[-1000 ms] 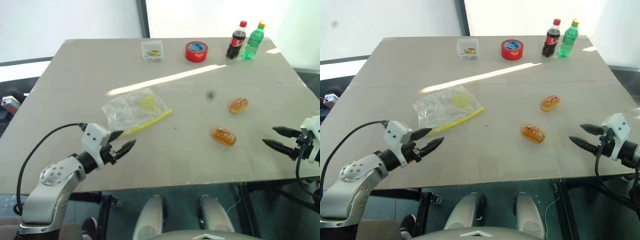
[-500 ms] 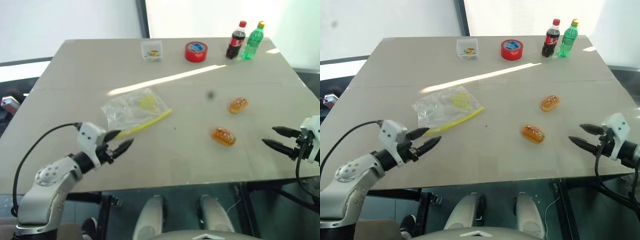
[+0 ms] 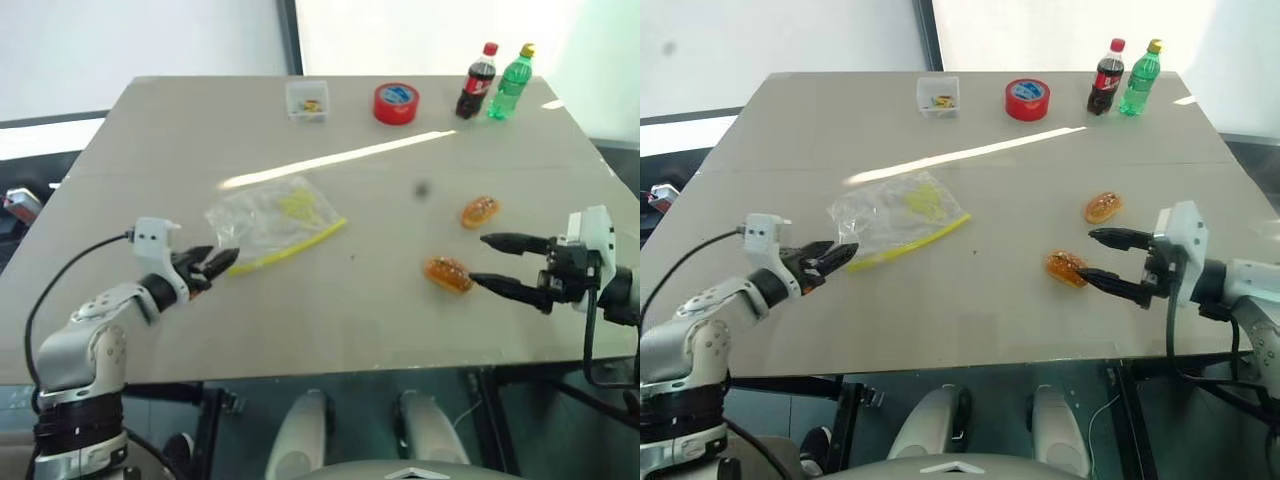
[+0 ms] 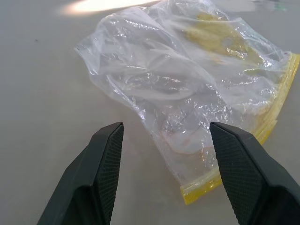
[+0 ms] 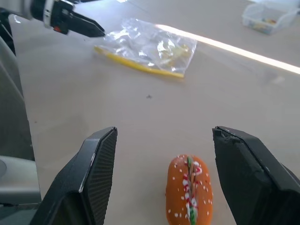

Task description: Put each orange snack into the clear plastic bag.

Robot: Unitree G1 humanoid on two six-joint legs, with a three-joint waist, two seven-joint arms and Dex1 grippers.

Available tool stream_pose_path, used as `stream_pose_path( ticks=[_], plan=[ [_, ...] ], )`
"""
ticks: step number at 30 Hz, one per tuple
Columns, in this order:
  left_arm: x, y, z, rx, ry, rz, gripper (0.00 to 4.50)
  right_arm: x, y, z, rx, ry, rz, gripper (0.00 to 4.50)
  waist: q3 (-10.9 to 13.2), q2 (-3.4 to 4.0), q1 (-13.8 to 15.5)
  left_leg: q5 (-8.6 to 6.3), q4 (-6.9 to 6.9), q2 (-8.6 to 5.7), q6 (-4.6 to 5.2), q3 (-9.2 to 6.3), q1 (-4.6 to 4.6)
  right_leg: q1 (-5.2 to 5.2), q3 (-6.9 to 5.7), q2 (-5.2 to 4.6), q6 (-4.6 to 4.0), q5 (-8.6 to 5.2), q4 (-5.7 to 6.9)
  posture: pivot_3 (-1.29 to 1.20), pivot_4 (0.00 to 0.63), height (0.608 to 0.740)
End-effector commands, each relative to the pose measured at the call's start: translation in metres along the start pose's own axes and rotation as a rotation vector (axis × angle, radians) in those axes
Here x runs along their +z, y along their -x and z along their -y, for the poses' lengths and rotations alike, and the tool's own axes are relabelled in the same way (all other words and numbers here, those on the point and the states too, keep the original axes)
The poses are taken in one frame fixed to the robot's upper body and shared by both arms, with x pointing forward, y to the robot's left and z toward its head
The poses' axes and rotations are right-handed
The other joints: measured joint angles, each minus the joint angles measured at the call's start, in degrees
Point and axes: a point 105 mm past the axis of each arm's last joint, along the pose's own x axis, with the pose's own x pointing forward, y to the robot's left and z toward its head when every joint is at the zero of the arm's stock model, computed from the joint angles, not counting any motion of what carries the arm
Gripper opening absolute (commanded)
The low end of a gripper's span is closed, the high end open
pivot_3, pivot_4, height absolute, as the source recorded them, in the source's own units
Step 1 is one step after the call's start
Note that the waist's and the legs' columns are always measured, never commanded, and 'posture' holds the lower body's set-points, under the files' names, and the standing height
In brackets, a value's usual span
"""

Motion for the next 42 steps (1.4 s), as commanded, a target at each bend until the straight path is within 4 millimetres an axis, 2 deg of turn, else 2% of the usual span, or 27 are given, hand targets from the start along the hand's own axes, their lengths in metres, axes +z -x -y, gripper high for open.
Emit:
stream_pose_path(
  ticks=[1, 4, 8, 11, 13, 15, 16, 18, 21, 25, 32, 37, 42],
  plan=[
    [-0.01, -0.014, 0.004, -0.042, 0.077, -0.057, 3.09, 0.021, -0.015, -0.008, 0.042, 0.068, 0.042, 3.3, 0.0, 0.0, -0.01, 0.0, 0.0, -0.03, 0.0, 0.0, -0.01, -0.01, -0.01, 0.0, 0.0, 0.0, 0.0, 0.0, 0.15, 0.74],
    [-0.022, -0.025, 0.011, -0.084, 0.098, -0.134, 3.09, 0.028, -0.022, -0.008, 0.056, 0.084, 0.059, 3.3, -0.03, 0.04, 0.14, 0.0, 0.0, -0.13, 0.0, -0.05, 0.0, 0.02, -0.04, -0.01, 0.0, 0.0, 0.01, 0.0, 0.15, 0.74],
    [-0.035, -0.038, 0.015, -0.11, 0.106, -0.209, 3.09, 0.026, -0.027, -0.006, 0.054, 0.077, 0.046, 3.3, -0.17, 0.13, 0.4, 0.01, 0.0, -0.17, 0.0, -0.08, 0.04, 0.08, -0.07, -0.15, 0.0, 0.0, 0.0, 0.0, 0.15, 0.74],
    [-0.033, -0.041, 0.016, -0.118, 0.125, -0.194, 2.47, 0.023, -0.026, -0.005, 0.047, 0.073, 0.04, 3.37, -0.3, 0.27, 0.43, 0.01, 0.0, -0.2, 0.01, -0.08, 0.05, 0.11, -0.07, -0.21, 0.0, 0.0, 0.0, 0.0, 0.15, 0.74],
    [-0.031, -0.041, 0.018, -0.13, 0.14, -0.191, 1.63, 0.021, -0.025, -0.004, 0.036, 0.067, 0.036, 3.37, -0.3, 0.27, 0.42, 0.01, 0.0, -0.2, 0.01, -0.09, 0.06, 0.11, -0.07, -0.21, 0.0, 0.0, 0.01, 0.0, 0.15, 0.74],
    [-0.029, -0.04, 0.019, -0.141, 0.161, -0.189, 1.19, 0.017, -0.025, -0.001, 0.015, 0.069, 0.014, 3.37, -0.3, 0.26, 0.42, 0.01, 0.0, -0.19, 0.01, -0.12, 0.05, 0.11, -0.09, -0.22, 0.0, 0.0, 0.01, 0.0, 0.15, 0.74],
    [-0.028, -0.04, 0.02, -0.145, 0.168, -0.189, 0.71, 0.015, -0.026, 0.0, 0.005, 0.072, 0.002, 3.37, -0.31, 0.26, 0.4, 0.01, 0.0, -0.19, 0.01, -0.12, 0.04, 0.1, -0.09, -0.22, 0.0, 0.0, 0.01, 0.0, 0.15, 0.74],
    [-0.027, -0.039, 0.022, -0.151, 0.17, -0.19, 0.07, 0.007, -0.027, 0.004, -0.019, 0.099, -0.063, 3.37, -0.31, 0.26, 0.33, 0.01, 0.0, -0.2, 0.01, -0.11, 0.04, 0.1, -0.08, -0.23, 0.0, 0.0, 0.0, 0.0, 0.15, 0.74],
    [-0.011, -0.035, 0.047, -0.252, 0.255, -0.157, 0.07, -0.001, -0.043, 0.017, -0.091, 0.233, -0.137, 3.37, -0.3, 0.22, 0.06, 0.01, 0.0, -0.19, 0.01, -0.1, 0.04, 0.1, -0.08, -0.23, 0.0, 0.0, 0.01, 0.0, 0.15, 0.74],
    [0.003, -0.027, 0.076, -0.362, 0.302, -0.151, 0.07, -0.012, -0.08, 0.009, -0.051, 0.396, -0.172, 3.37, -0.21, 0.05, -0.16, 0.02, 0.01, -0.18, -0.01, -0.16, -0.01, 0.04, -0.12, -0.17, 0.01, 0.0, 0.03, 0.0, 0.15, 0.74],
    [0.025, -0.019, 0.102, -0.464, 0.325, -0.131, 0.07, -0.028, -0.12, 0.007, 0.025, 0.597, -0.195, 3.37, -0.18, 0.0, -0.26, 0.02, -0.02, -0.23, -0.03, -0.33, -0.01, 0.01, -0.11, -0.18, 0.0, 0.02, 0.08, 0.0, 0.15, 0.74],
    [0.024, -0.012, 0.118, -0.533, 0.343, -0.154, 0.07, -0.027, -0.151, 0.018, -0.01, 0.66, -0.167, 3.37, -0.17, -0.03, -0.31, 0.04, -0.03, -0.23, -0.06, -0.42, -0.01, -0.01, -0.13, -0.17, -0.01, 0.02, 0.11, 0.0, 0.15, 0.74],
    [0.015, -0.006, 0.122, -0.551, 0.342, -0.192, 0.07, -0.033, -0.165, 0.032, -0.043, 0.695, -0.181, 3.37, -0.17, -0.04, -0.32, 0.07, -0.07, -0.24, -0.14, -0.56, 0.0, 0.0, -0.14, -0.2, -0.05, 0.04, 0.12, 0.0, 0.15, 0.74]
  ],
)
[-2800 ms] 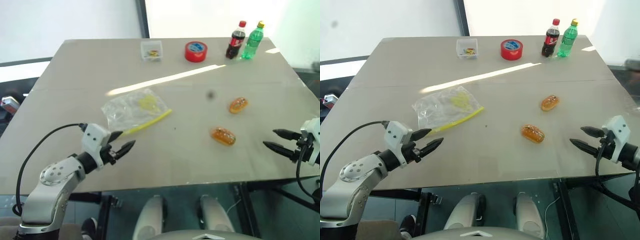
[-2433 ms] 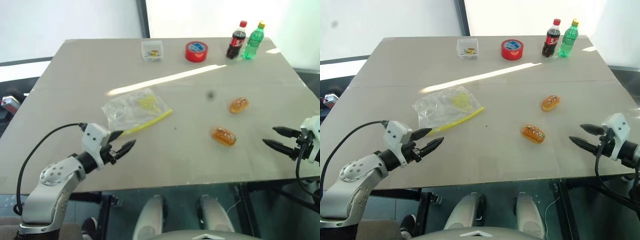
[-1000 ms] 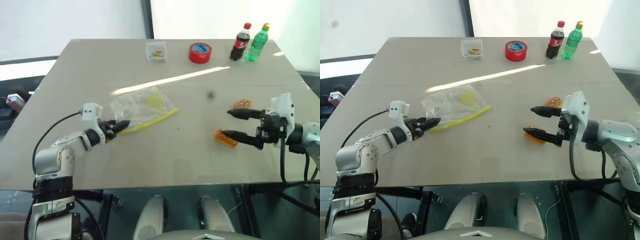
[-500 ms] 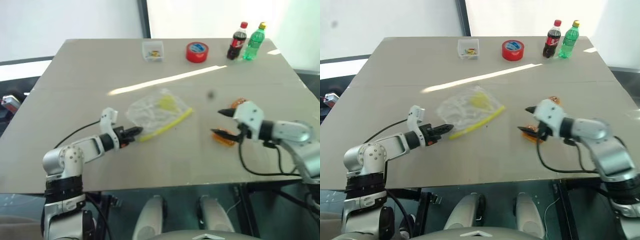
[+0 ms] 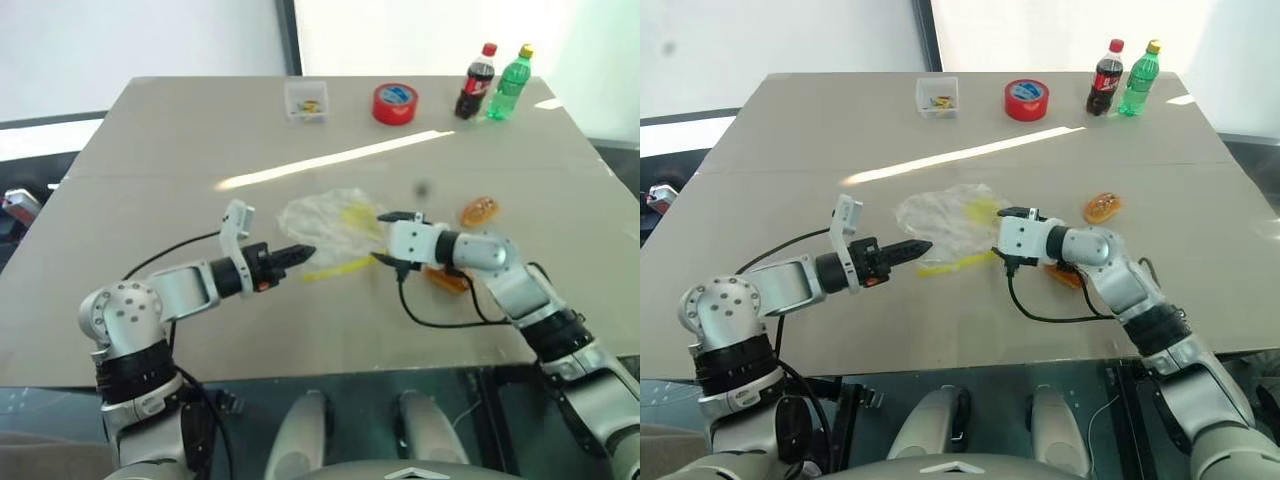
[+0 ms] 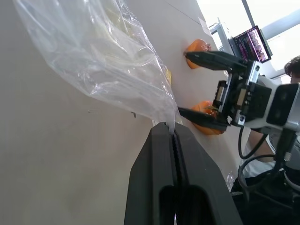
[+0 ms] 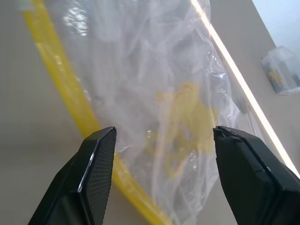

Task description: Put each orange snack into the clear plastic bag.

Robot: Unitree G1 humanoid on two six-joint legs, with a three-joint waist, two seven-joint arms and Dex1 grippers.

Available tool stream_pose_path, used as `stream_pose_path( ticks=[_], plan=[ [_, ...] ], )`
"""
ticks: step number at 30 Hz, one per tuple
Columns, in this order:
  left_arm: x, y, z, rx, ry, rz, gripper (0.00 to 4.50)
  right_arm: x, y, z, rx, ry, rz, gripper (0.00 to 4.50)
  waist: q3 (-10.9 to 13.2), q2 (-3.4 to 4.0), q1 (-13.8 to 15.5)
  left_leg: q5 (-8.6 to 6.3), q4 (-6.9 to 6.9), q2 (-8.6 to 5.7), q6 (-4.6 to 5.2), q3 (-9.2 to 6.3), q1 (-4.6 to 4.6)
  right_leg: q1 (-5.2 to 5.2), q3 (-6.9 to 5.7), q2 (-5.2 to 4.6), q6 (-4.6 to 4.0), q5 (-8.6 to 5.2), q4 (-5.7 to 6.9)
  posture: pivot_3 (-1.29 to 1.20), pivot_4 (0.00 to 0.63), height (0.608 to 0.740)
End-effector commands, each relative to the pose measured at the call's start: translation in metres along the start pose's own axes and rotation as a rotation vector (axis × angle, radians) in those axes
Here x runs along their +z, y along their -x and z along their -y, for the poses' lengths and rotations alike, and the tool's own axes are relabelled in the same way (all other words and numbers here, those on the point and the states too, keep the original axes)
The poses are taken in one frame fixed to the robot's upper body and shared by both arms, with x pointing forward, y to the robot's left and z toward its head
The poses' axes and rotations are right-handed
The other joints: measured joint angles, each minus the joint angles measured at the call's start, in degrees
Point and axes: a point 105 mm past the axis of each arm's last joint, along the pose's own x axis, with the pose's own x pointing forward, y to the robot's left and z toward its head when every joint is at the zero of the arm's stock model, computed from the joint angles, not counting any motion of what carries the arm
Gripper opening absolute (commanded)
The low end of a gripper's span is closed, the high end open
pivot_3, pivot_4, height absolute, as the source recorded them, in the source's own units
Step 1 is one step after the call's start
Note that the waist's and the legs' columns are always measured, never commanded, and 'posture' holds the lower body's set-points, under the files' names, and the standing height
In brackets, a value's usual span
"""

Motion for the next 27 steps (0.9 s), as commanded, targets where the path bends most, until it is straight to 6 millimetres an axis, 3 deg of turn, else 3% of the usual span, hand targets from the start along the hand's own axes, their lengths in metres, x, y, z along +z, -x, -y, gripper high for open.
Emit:
stream_pose_path(
  ticks=[1, 4, 7, 10, 14, 17, 27],
  plan=[
    [-0.002, 0.005, 0.008, -0.026, -0.019, -0.003, 0.07, -0.002, -0.006, 0.011, -0.036, 0.058, 0.0, 3.37, 0.0, 0.0, 0.01, 0.02, -0.02, -0.01, -0.03, -0.02, 0.0, 0.0, 0.0, 0.0, -0.01, 0.01, 0.0, 0.0, 0.15, 0.74],
    [-0.002, 0.007, 0.006, -0.019, -0.016, 0.003, 0.0, -0.006, -0.006, 0.01, -0.021, 0.063, -0.002, 2.6, 0.0, 0.0, 0.07, 0.04, -0.03, -0.02, -0.06, -0.06, 0.0, 0.0, -0.03, -0.01, -0.02, 0.01, 0.0, 0.0, 0.15, 0.74],
    [0.001, 0.01, 0.002, 0.0, -0.008, 0.02, 0.0, 0.002, 0.005, 0.012, 0.001, 0.044, 0.053, 2.6, 0.01, 0.01, -0.01, 0.04, -0.05, -0.03, -0.07, -0.08, 0.0, 0.0, -0.04, -0.03, -0.02, 0.01, 0.0, 0.0, 0.15, 0.74],
    [0.002, 0.011, -0.001, 0.008, -0.002, 0.026, 0.0, 0.012, 0.025, -0.001, 0.122, 0.012, 0.104, 2.6, 0.01, 0.01, 0.14, 0.04, -0.06, -0.04, -0.07, -0.18, -0.01, 0.02, -0.1, -0.04, -0.02, 0.01, -0.01, 0.0, 0.15, 0.74],
    [0.003, 0.011, -0.003, 0.011, 0.01, 0.041, 0.0, 0.012, 0.033, -0.017, 0.21, 0.048, 0.08, 2.6, 0.0, 0.0, 0.04, 0.03, -0.08, -0.05, -0.07, -0.25, -0.02, 0.06, -0.16, -0.09, -0.02, 0.01, -0.04, 0.0, 0.15, 0.74],
    [0.003, 0.01, -0.002, 0.006, 0.012, 0.041, 0.0, 0.008, 0.027, -0.018, 0.193, 0.038, 0.054, 2.6, 0.01, 0.0, -0.08, 0.04, -0.08, -0.09, -0.07, -0.24, 0.02, 0.05, -0.17, -0.05, -0.03, 0.01, 0.01, 0.0, 0.15, 0.74],
    [0.0, 0.009, 0.002, -0.02, 0.006, 0.023, 0.0, -0.009, 0.0, 0.012, 0.014, 0.075, -0.033, 2.6, 0.01, 0.0, -0.25, 0.1, -0.07, -0.14, -0.17, -0.27, 0.01, 0.04, -0.19, -0.06, -0.06, 0.02, 0.05, 0.0, 0.15, 0.74]
  ],
)
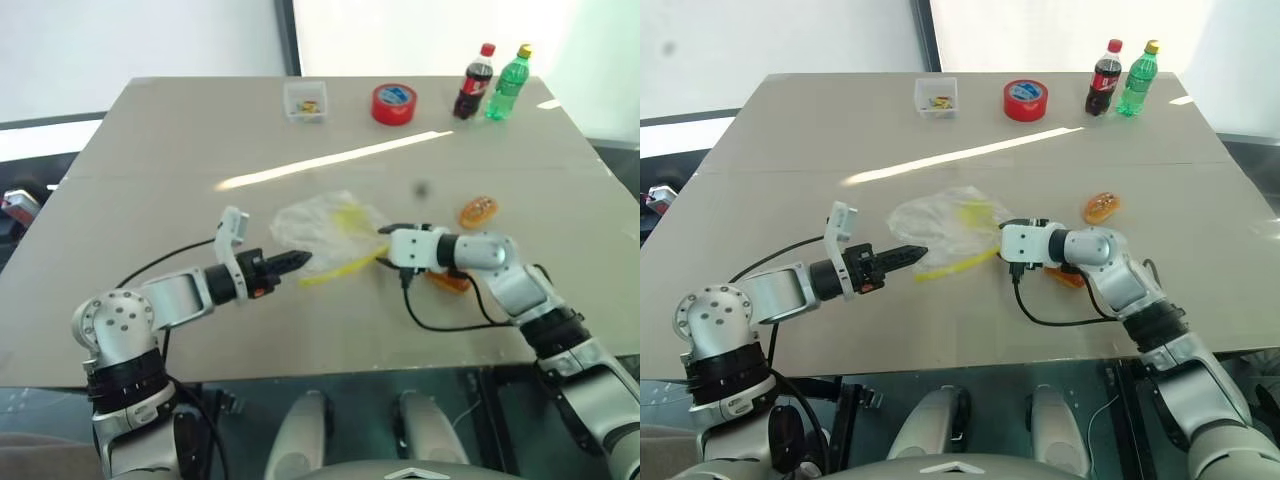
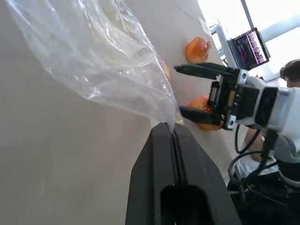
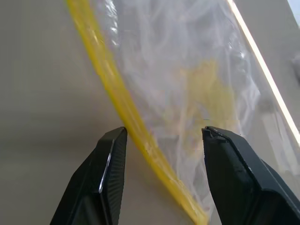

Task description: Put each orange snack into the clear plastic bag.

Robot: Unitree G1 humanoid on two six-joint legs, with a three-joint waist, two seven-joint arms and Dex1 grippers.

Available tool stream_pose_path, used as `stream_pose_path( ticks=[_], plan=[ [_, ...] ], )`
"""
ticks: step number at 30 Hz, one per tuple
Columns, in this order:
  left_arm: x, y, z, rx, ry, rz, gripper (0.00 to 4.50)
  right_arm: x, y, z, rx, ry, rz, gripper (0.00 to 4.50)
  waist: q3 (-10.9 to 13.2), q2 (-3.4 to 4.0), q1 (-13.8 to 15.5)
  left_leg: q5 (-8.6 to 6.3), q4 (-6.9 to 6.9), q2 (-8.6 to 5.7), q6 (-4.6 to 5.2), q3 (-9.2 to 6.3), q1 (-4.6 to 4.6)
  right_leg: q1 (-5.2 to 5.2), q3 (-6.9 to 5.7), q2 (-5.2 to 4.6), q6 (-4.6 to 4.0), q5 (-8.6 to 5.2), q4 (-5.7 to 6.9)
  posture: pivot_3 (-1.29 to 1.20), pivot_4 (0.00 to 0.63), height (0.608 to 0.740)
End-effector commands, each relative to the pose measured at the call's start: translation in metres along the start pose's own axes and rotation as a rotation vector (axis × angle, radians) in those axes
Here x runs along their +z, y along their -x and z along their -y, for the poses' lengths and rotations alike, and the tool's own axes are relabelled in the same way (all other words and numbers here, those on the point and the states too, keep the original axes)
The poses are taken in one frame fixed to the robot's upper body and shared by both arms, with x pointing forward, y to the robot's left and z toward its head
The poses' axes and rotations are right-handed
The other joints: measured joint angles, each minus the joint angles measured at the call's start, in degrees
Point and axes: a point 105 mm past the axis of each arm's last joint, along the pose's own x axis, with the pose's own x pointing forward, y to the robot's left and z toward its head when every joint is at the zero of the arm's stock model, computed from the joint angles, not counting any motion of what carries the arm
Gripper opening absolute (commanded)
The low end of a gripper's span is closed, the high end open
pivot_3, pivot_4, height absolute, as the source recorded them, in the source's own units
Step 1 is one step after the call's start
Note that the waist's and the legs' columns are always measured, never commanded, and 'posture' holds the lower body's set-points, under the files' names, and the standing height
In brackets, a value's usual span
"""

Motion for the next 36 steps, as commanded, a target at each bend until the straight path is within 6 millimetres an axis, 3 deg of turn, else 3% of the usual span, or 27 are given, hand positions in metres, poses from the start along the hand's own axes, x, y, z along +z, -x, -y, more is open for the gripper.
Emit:
stream_pose_path(
  ticks=[1, 2, 3, 5, 7, 14, 15, 18, 24, 30, 33, 36],
  plan=[
    [0.006, 0.004, 0.005, -0.017, -0.029, 0.023, 0.0, -0.001, 0.002, 0.018, -0.06, 0.052, -0.012, 2.6, 0.0, 0.0, 0.05, 0.0, 0.0, 0.0, 0.0, -0.03, -0.01, 0.0, -0.01, 0.0, 0.0, 0.0, 0.0, 0.0, 0.15, 0.74],
    [0.006, 0.004, 0.005, -0.018, -0.029, 0.023, 0.0, -0.003, 0.003, 0.018, -0.059, 0.058, -0.019, 2.04, 0.0, 0.0, 0.05, 0.0, 0.0, -0.01, -0.01, -0.05, -0.01, 0.01, -0.03, 0.0, 0.0, 0.0, -0.01, 0.0, 0.15, 0.74],
    [0.005, 0.004, 0.005, -0.017, -0.03, 0.023, 0.0, -0.004, 0.003, 0.018, -0.065, 0.056, -0.019, 1.85, 0.0, 0.0, 0.05, 0.0, -0.01, -0.01, -0.01, -0.05, -0.02, 0.01, -0.03, -0.01, 0.0, 0.0, -0.02, 0.0, 0.15, 0.74],
    [0.005, 0.004, 0.004, -0.019, -0.028, 0.021, 0.0, -0.003, 0.002, 0.02, -0.074, 0.049, -0.01, 0.76, 0.0, 0.0, -0.09, 0.0, -0.03, -0.02, -0.01, -0.06, -0.02, 0.01, -0.03, -0.01, 0.0, 0.0, -0.04, 0.0, 0.15, 0.74],
    [0.005, 0.004, 0.004, -0.022, -0.026, 0.023, 0.0, -0.002, 0.003, 0.011, -0.027, 0.058, 0.008, 0.07, 0.0, 0.0, -0.31, 0.0, -0.04, -0.01, -0.01, -0.07, -0.02, 0.01, -0.04, -0.01, 0.0, 0.0, -0.03, 0.0, 0.15, 0.74],
    [0.003, 0.003, 0.003, -0.021, -0.019, 0.021, 0.0, -0.008, 0.001, 0.006, -0.017, 0.104, -0.025, 0.07, 0.0, 0.0, -0.8, 0.0, -0.04, -0.01, 0.0, -0.1, -0.02, 0.01, -0.06, -0.01, 0.0, 0.0, -0.02, 0.0, 0.15, 0.74],
    [0.003, 0.003, 0.003, -0.021, -0.018, 0.022, 0.0, -0.009, 0.001, 0.005, -0.009, 0.119, -0.033, 0.3, 0.0, 0.0, -0.81, 0.0, -0.04, -0.01, -0.01, -0.1, -0.02, 0.01, -0.06, -0.01, 0.0, 0.0, -0.02, 0.0, 0.15, 0.74],
    [0.003, 0.003, 0.003, -0.022, -0.016, 0.024, 0.0, -0.01, 0.001, 0.005, -0.003, 0.143, -0.037, 1.37, 0.0, 0.0, -0.82, 0.0, -0.04, -0.01, -0.01, -0.11, -0.02, 0.01, -0.06, -0.01, 0.0, 0.0, -0.02, 0.0, 0.15, 0.74],
    [0.003, 0.004, 0.004, -0.029, -0.015, 0.026, 0.0, -0.011, -0.002, 0.011, -0.035, 0.166, -0.038, 4.29, 0.0, -0.01, -0.86, 0.0, -0.05, -0.01, -0.01, -0.13, -0.01, 0.02, -0.07, -0.01, -0.01, -0.01, -0.03, 0.0, 0.15, 0.74],
    [0.0, 0.004, 0.012, -0.076, -0.02, 0.013, 0.0, -0.007, -0.012, 0.01, -0.037, 0.158, -0.016, 4.29, 0.0, -0.01, -1.0, 0.01, -0.05, 0.01, -0.02, -0.14, 0.0, 0.03, -0.08, -0.01, -0.01, -0.01, -0.01, 0.0, 0.15, 0.74],
    [0.0, 0.005, 0.013, -0.082, -0.023, 0.012, 0.0, -0.007, -0.014, 0.01, -0.04, 0.157, -0.011, 3.35, 0.0, -0.01, -1.02, 0.02, -0.05, 0.0, -0.04, -0.15, 0.02, 0.03, -0.08, 0.0, -0.01, -0.01, 0.01, 0.0, 0.15, 0.74],
    [0.0, 0.006, 0.012, -0.079, -0.023, 0.011, 0.0, -0.008, -0.014, 0.009, -0.034, 0.151, -0.003, 1.98, 0.0, -0.01, -1.0, 0.03, -0.05, 0.0, -0.05, -0.16, 0.02, 0.03, -0.09, 0.0, -0.01, -0.01, 0.02, 0.0, 0.15, 0.74]
  ],
)
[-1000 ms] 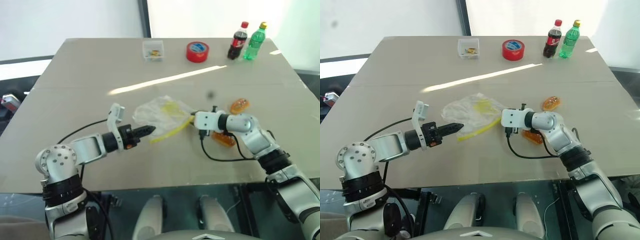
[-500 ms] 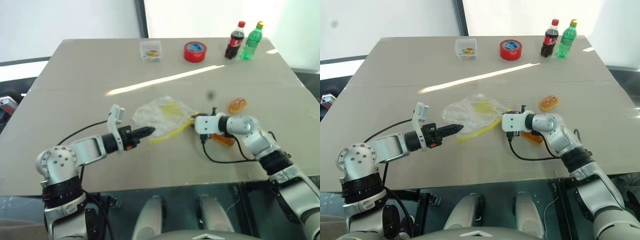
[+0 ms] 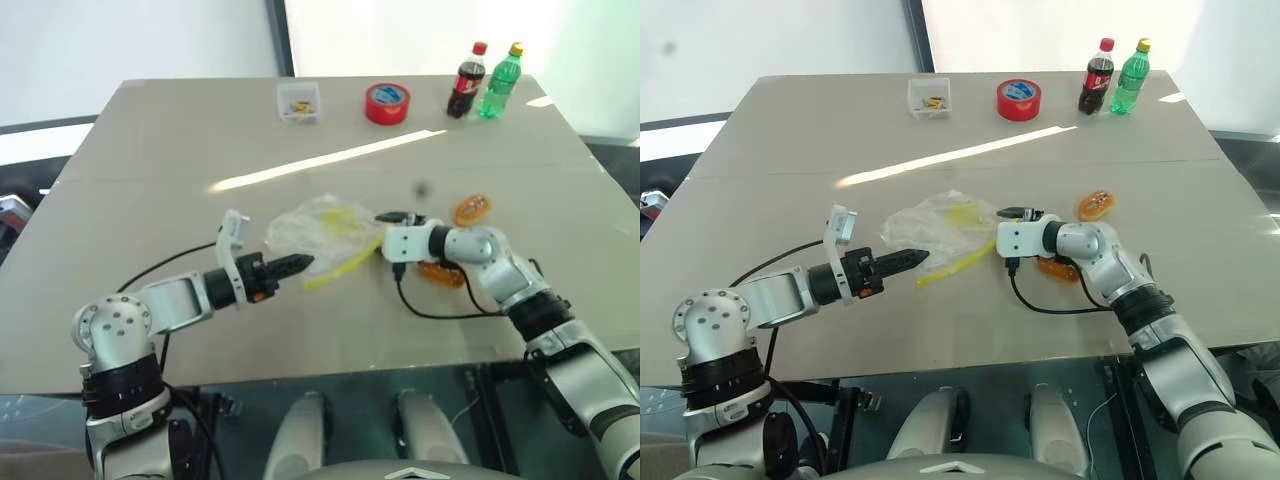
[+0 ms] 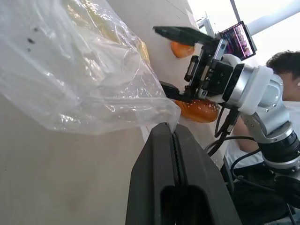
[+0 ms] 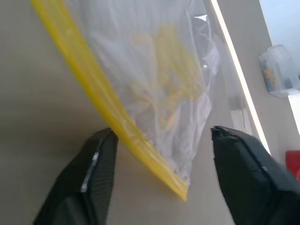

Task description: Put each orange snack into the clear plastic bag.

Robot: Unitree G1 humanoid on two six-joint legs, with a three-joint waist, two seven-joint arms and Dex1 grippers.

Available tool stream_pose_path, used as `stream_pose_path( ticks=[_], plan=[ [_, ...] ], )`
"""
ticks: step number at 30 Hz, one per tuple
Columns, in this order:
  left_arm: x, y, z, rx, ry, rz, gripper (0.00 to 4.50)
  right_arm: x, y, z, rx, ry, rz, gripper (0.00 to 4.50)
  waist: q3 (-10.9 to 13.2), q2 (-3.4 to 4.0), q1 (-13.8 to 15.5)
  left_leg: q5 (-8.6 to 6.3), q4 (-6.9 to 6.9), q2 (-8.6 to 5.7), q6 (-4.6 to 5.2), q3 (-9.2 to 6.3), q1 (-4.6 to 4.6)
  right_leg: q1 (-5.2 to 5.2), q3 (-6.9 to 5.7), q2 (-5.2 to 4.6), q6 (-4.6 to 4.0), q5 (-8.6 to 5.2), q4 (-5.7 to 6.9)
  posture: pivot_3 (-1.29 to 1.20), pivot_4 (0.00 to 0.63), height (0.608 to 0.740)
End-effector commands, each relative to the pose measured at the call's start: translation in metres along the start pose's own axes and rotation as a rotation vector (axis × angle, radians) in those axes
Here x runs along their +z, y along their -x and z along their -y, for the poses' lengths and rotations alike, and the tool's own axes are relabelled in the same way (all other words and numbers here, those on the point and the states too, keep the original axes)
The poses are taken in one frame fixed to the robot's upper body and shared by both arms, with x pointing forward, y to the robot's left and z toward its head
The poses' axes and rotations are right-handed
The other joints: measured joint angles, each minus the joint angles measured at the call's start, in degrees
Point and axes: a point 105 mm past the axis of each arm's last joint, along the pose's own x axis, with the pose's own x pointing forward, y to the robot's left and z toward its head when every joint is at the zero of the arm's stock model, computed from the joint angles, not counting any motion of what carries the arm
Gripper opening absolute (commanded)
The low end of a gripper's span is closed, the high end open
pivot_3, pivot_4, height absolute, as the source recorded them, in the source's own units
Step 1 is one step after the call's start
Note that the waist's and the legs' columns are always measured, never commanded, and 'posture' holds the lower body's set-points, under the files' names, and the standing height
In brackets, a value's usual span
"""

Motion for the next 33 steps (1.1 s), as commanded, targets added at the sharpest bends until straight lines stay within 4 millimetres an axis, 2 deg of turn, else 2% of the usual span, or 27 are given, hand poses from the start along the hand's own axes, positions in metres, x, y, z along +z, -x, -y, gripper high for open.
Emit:
stream_pose_path(
  ticks=[1, 2, 14, 17, 23, 25, 27, 28, 30, 31, 33],
  plan=[
    [0.004, 0.003, 0.007, -0.034, -0.031, 0.015, 0.0, 0.001, 0.0, 0.001, 0.005, 0.01, 0.012, 1.51, 0.0, 0.0, 0.01, 0.0, 0.0, 0.0, 0.0, 0.0, 0.0, 0.0, 0.0, 0.0, 0.0, 0.0, 0.0, 0.0, 0.15, 0.74],
    [0.004, 0.004, 0.007, -0.032, -0.031, 0.014, 0.0, 0.001, 0.0, 0.001, 0.005, 0.009, 0.014, 0.97, 0.0, 0.0, 0.01, 0.0, 0.0, 0.0, -0.01, 0.0, -0.01, 0.0, 0.0, -0.01, 0.0, 0.0, 0.0, 0.0, 0.15, 0.74],
    [0.0, 0.002, 0.002, -0.005, -0.069, 0.001, 0.0, 0.008, 0.001, 0.012, -0.037, 0.015, 0.037, 0.97, 0.0, 0.0, 0.02, 0.01, -0.02, 0.01, -0.02, -0.03, -0.01, 0.0, -0.01, -0.01, -0.01, 0.0, -0.01, 0.0, 0.15, 0.74],
    [-0.001, 0.003, 0.001, -0.006, -0.071, 0.001, 0.0, 0.01, 0.001, 0.009, -0.029, 0.021, 0.048, 0.05, 0.0, 0.0, 0.03, 0.01, -0.02, 0.02, -0.02, -0.03, -0.02, 0.0, -0.01, -0.01, -0.01, 0.0, -0.02, 0.0, 0.15, 0.74],
    [-0.001, 0.004, 0.0, -0.002, -0.087, 0.002, 0.0, 0.011, 0.001, 0.009, -0.031, 0.008, 0.046, 0.05, 0.01, 0.01, 0.02, 0.01, -0.03, 0.02, -0.02, -0.04, -0.02, -0.01, -0.02, -0.01, -0.01, 0.0, -0.02, 0.0, 0.15, 0.74],
    [0.003, 0.004, -0.001, 0.018, -0.15, 0.028, 0.0, 0.011, 0.002, 0.012, -0.04, 0.009, 0.039, 0.05, 0.01, 0.01, 0.02, 0.01, -0.04, 0.02, -0.02, -0.03, -0.02, -0.01, -0.01, -0.01, -0.01, 0.0, -0.02, 0.0, 0.15, 0.74],
    [0.008, 0.006, 0.005, -0.001, -0.224, 0.064, 0.55, 0.008, 0.004, 0.021, -0.063, 0.014, 0.008, 0.0, 0.01, 0.01, 0.04, 0.01, -0.05, 0.01, -0.02, -0.03, -0.02, -0.01, -0.02, -0.01, -0.01, 0.0, -0.03, 0.0, 0.15, 0.74],
    [0.016, 0.005, -0.003, 0.059, -0.247, 0.1, 0.7, 0.006, 0.005, 0.027, -0.079, 0.022, -0.015, 0.0, 0.02, 0.01, 0.07, 0.01, -0.05, 0.01, -0.02, -0.02, -0.02, -0.01, -0.02, -0.02, -0.02, -0.01, -0.04, 0.0, 0.15, 0.74],
    [0.03, 0.004, -0.023, 0.204, -0.323, 0.16, 1.78, 0.002, 0.008, 0.044, -0.135, 0.048, -0.06, 0.0, 0.03, 0.03, 0.13, 0.02, -0.06, 0.01, -0.03, -0.03, -0.03, -0.01, -0.02, -0.03, -0.03, -0.01, -0.06, 0.0, 0.15, 0.74],
    [0.037, 0.004, -0.025, 0.259, -0.418, 0.178, 2.14, 0.002, 0.01, 0.054, -0.176, 0.072, -0.08, 0.0, 0.04, 0.04, 0.13, 0.03, -0.06, 0.01, -0.04, -0.03, -0.03, -0.01, -0.02, -0.03, -0.04, 0.0, -0.06, 0.0, 0.15, 0.74],
    [0.049, -0.002, -0.019, 0.29, -0.574, 0.226, 2.14, 0.002, 0.012, 0.068, -0.225, 0.1, -0.108, 0.0, 0.06, 0.06, 0.18, 0.05, -0.09, -0.06, -0.08, -0.01, -0.03, -0.03, -0.02, -0.02, -0.13, -0.01, -0.11, 0.0, 0.15, 0.74]
  ],
)
